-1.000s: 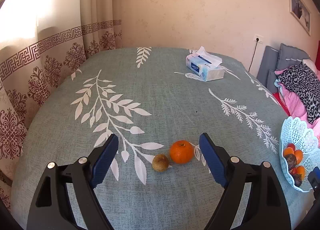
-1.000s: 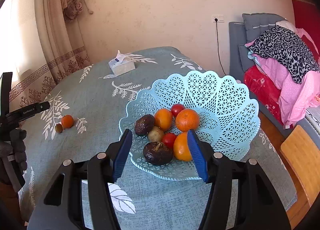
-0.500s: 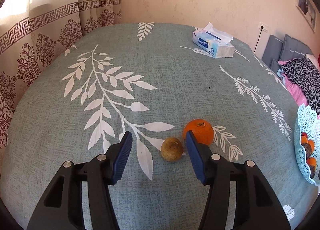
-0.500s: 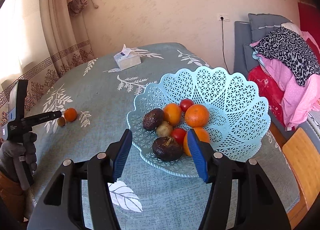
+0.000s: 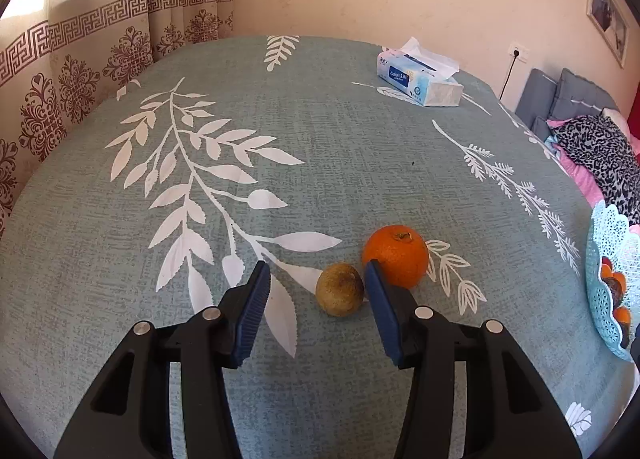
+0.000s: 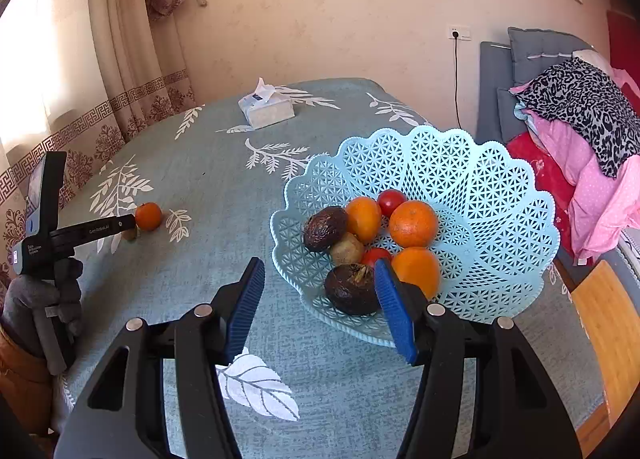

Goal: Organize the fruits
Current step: 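Move the left tool to the brown kiwi and close on it, then grasp the small tangerine with the right tool while the left tool lifts the kiwi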

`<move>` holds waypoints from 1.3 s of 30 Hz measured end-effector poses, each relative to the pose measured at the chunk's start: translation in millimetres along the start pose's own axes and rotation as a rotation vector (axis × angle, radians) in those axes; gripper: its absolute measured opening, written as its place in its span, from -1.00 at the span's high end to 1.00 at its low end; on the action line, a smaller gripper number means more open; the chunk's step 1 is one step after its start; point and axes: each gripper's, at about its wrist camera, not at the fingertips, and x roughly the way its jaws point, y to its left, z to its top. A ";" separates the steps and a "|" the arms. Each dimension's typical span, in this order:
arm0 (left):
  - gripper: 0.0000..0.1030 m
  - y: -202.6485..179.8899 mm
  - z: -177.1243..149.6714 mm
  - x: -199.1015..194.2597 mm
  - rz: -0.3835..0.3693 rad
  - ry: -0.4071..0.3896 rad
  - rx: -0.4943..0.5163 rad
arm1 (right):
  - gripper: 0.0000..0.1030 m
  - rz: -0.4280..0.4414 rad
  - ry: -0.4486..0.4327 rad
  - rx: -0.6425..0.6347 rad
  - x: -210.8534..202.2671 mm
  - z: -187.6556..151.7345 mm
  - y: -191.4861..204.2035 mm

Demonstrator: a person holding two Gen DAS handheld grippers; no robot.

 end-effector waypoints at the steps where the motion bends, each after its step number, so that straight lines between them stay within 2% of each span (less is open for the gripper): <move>1: 0.05 0.2 -0.2 -0.2 -0.005 -0.001 -0.002 | -0.14 0.001 0.002 -0.002 0.5 -0.4 1.0; 11: 0.05 5.4 -2.0 2.1 -0.061 0.019 -0.036 | -0.14 0.012 0.011 -0.020 3.7 -2.4 8.9; 15: 0.24 8.5 -2.2 6.5 -0.081 0.042 -0.054 | -0.14 0.018 0.018 -0.025 5.2 -3.1 11.2; 18: 0.50 5.2 -3.4 4.3 -0.110 0.043 -0.038 | -0.14 0.024 0.022 -0.030 5.7 -3.5 14.1; 22: 0.50 5.7 -5.2 -1.4 -0.107 0.030 -0.033 | -0.15 0.060 0.040 -0.021 9.0 0.2 19.4; 25: 0.50 9.7 -7.0 -9.7 -0.085 0.009 -0.029 | -0.15 0.092 0.053 -0.033 14.7 6.0 30.8; 30: 0.50 17.4 -7.3 -28.5 -0.005 -0.055 0.004 | -0.15 0.148 0.077 -0.096 33.8 20.6 67.2; 35: 0.50 28.7 -5.6 -42.2 0.067 -0.104 0.024 | -0.15 0.231 0.162 -0.136 72.6 34.6 109.2; 39: 0.50 37.6 -3.9 -48.6 0.089 -0.125 0.011 | -0.15 0.271 0.236 -0.123 109.1 46.1 137.5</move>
